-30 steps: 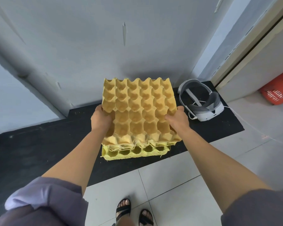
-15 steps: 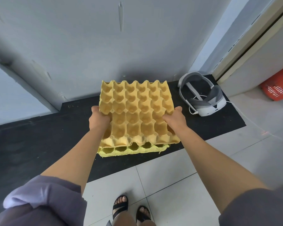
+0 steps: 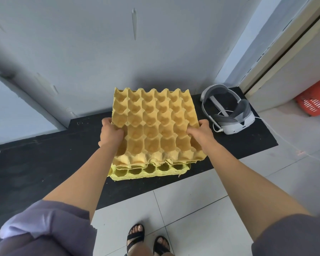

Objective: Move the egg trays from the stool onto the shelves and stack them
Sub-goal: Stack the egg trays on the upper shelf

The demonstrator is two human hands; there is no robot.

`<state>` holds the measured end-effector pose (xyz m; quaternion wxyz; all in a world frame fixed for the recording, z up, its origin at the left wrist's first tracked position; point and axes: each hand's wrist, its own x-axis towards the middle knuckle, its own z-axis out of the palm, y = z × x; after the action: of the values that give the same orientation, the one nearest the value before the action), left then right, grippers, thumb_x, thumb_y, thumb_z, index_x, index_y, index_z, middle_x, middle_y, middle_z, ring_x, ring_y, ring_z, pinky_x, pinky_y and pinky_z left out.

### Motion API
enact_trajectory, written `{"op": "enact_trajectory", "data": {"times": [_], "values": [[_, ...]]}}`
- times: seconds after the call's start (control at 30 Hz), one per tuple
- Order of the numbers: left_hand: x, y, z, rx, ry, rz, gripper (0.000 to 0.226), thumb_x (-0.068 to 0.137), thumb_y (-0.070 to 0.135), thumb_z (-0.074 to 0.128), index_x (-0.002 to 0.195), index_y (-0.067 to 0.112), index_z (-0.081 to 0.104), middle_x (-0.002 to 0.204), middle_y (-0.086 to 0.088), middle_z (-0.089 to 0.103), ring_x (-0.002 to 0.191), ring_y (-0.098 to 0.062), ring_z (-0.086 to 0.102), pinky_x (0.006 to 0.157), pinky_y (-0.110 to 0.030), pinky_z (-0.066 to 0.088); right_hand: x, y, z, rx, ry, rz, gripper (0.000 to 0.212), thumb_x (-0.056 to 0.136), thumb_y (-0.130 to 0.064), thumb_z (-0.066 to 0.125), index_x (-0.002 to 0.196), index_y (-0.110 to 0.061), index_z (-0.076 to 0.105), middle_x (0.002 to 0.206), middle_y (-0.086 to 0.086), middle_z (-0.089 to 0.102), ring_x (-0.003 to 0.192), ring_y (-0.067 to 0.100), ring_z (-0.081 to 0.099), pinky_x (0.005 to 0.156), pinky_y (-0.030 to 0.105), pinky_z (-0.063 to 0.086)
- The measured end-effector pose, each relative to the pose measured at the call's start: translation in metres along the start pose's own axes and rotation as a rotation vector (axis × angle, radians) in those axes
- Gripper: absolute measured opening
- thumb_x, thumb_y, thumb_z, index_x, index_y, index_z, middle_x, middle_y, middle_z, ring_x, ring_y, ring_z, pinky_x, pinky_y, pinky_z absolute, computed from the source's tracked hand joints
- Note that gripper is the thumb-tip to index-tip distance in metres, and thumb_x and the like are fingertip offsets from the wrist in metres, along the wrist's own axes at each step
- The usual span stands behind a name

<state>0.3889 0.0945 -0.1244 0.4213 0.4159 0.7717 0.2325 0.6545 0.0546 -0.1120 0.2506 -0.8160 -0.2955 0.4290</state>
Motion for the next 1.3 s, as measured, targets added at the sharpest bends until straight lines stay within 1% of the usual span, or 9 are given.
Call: {"op": "enact_trajectory", "data": {"times": [0.07, 0.27, 0.37, 0.5, 0.57, 0.7, 0.8, 1.1, 1.3], "values": [[-0.002, 0.004, -0.003, -0.082, 0.007, 0.037, 0.044, 0.090, 0.013, 0.052, 0.131, 0.015, 0.035, 0.110, -0.007, 0.055, 0.098, -0.029, 0.055, 0.083, -0.038, 0.044, -0.003, -0.006, -0.005, -0.009, 0.051, -0.062, 0.057, 0.075, -0.029, 0.066, 0.125, -0.023, 0.039, 0.122, 0.008, 0.045, 0.102, 0.026, 0.051, 0.089, 0.043, 0.046], [-0.015, 0.031, -0.029, -0.053, 0.018, 0.080, 0.038, 0.091, 0.012, 0.050, 0.129, 0.010, 0.045, 0.124, -0.012, 0.054, 0.108, -0.031, 0.054, 0.083, -0.038, 0.043, -0.032, -0.038, -0.027, -0.058, 0.066, -0.131, 0.053, 0.086, -0.029, 0.062, 0.133, -0.018, 0.041, 0.108, 0.000, 0.055, 0.102, 0.021, 0.052, 0.097, 0.044, 0.045], [-0.031, 0.052, -0.051, -0.040, -0.010, 0.079, 0.038, 0.092, 0.013, 0.048, 0.130, 0.011, 0.045, 0.125, -0.014, 0.052, 0.108, -0.034, 0.054, 0.087, -0.042, 0.045, -0.058, -0.055, -0.039, -0.132, 0.105, -0.196, 0.042, 0.089, -0.031, 0.060, 0.126, -0.016, 0.046, 0.098, -0.004, 0.053, 0.094, 0.018, 0.051, 0.090, 0.041, 0.046], [-0.056, 0.088, -0.091, -0.033, -0.021, 0.117, 0.040, 0.088, 0.014, 0.051, 0.126, 0.015, 0.042, 0.124, -0.012, 0.051, 0.099, -0.032, 0.056, 0.087, -0.047, 0.050, -0.098, -0.090, -0.056, -0.202, 0.181, -0.307, 0.027, 0.090, -0.038, 0.055, 0.105, -0.016, 0.054, 0.099, 0.002, 0.061, 0.096, 0.025, 0.058, 0.087, 0.042, 0.046], [-0.074, 0.110, -0.114, -0.031, -0.007, 0.146, 0.040, 0.088, 0.014, 0.050, 0.127, 0.013, 0.041, 0.126, -0.011, 0.048, 0.094, -0.030, 0.055, 0.087, -0.044, 0.049, -0.119, -0.112, -0.065, -0.223, 0.213, -0.353, 0.026, 0.091, -0.037, 0.054, 0.104, -0.015, 0.056, 0.101, 0.004, 0.062, 0.098, 0.028, 0.058, 0.083, 0.039, 0.044], [-0.110, 0.147, -0.160, 0.004, 0.053, 0.207, 0.046, 0.091, 0.020, 0.050, 0.132, 0.007, 0.038, 0.130, -0.015, 0.042, 0.105, -0.038, 0.052, 0.088, -0.043, 0.042, -0.161, -0.156, -0.081, -0.257, 0.263, -0.451, 0.034, 0.093, -0.035, 0.051, 0.115, -0.010, 0.054, 0.108, 0.009, 0.061, 0.101, 0.031, 0.057, 0.079, 0.036, 0.041], [-0.138, 0.159, -0.195, -0.005, 0.112, 0.268, 0.049, 0.090, 0.024, 0.050, 0.134, 0.006, 0.036, 0.131, -0.018, 0.042, 0.111, -0.041, 0.050, 0.094, -0.046, 0.042, -0.193, -0.176, -0.088, -0.274, 0.284, -0.544, 0.039, 0.090, -0.037, 0.055, 0.117, -0.009, 0.052, 0.109, 0.012, 0.061, 0.103, 0.035, 0.057, 0.086, 0.041, 0.046], [-0.256, 0.145, -0.308, -0.030, 0.271, 0.382, 0.052, 0.088, 0.034, 0.049, 0.133, 0.011, 0.038, 0.125, -0.017, 0.048, 0.113, -0.039, 0.049, 0.095, -0.051, 0.044, -0.315, -0.190, -0.096, -0.212, 0.270, -0.788, 0.062, 0.069, -0.058, 0.057, 0.116, -0.018, 0.052, 0.108, 0.003, 0.061, 0.104, 0.029, 0.058, 0.084, 0.043, 0.051], [-0.312, 0.130, -0.394, -0.106, 0.355, 0.463, 0.048, 0.076, 0.036, 0.051, 0.117, 0.013, 0.047, 0.109, -0.010, 0.057, 0.099, -0.034, 0.055, 0.077, -0.040, 0.045, -0.388, -0.226, -0.079, -0.237, 0.270, -0.977, 0.067, 0.074, -0.053, 0.068, 0.126, -0.015, 0.048, 0.118, 0.008, 0.058, 0.112, 0.031, 0.053, 0.092, 0.044, 0.047]]}}
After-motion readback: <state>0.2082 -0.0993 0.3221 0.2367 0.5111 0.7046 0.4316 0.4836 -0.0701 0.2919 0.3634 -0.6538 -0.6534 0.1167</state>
